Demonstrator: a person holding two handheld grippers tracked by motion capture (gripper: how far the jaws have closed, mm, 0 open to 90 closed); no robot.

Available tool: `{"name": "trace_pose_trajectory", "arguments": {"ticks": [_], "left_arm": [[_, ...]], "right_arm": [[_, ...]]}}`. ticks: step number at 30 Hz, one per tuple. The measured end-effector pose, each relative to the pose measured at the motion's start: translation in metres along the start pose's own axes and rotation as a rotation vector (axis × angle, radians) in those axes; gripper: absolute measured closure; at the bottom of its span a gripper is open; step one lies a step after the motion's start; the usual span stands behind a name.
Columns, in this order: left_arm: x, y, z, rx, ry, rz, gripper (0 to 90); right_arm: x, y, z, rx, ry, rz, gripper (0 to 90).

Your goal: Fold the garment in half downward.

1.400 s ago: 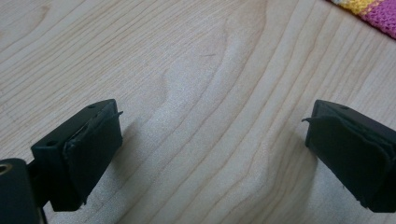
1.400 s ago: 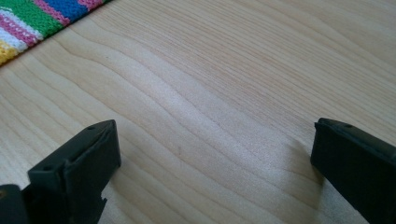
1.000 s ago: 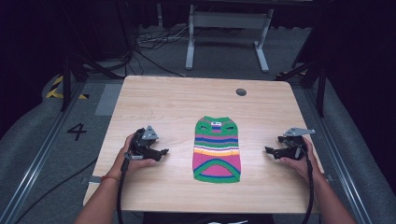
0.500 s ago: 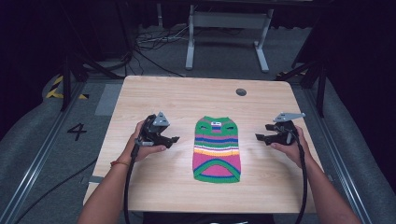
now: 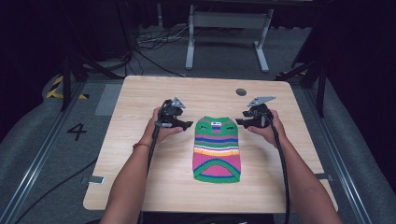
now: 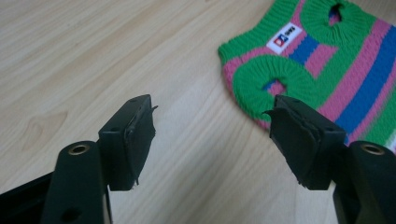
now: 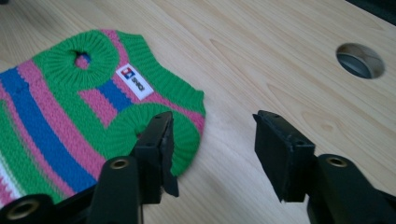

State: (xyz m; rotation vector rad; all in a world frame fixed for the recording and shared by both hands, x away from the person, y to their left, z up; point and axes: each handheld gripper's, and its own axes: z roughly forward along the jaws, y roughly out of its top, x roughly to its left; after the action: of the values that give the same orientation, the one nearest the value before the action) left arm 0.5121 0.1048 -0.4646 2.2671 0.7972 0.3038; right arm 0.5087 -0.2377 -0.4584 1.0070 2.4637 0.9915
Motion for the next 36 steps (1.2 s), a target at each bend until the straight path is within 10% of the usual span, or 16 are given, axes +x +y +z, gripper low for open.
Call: {"name": "trace_pose_trajectory", "arguments": {"ticks": [7, 20, 26, 36], "left_arm": [[-0.01, 0.024, 0.024, 0.0, -0.028, 0.023, 49.8], [-0.016, 0.03, 0.069, 0.053, -0.005, -0.05, 54.7], [-0.009, 0.022, 0.073, 0.023, -0.037, -0.133, 51.6], [-0.013, 0.025, 0.073, 0.047, -0.038, -0.114, 50.1]], "right_arm": [[-0.001, 0.012, 0.021, 0.036, -0.019, 0.003, 54.8], [0.0, 0.019, 0.05, 0.058, 0.004, 0.032, 57.6], [-0.004, 0.014, 0.06, 0.064, 0.015, 0.077, 55.6], [-0.002, 0.01, 0.065, 0.063, 0.054, 0.108, 59.2]]}}
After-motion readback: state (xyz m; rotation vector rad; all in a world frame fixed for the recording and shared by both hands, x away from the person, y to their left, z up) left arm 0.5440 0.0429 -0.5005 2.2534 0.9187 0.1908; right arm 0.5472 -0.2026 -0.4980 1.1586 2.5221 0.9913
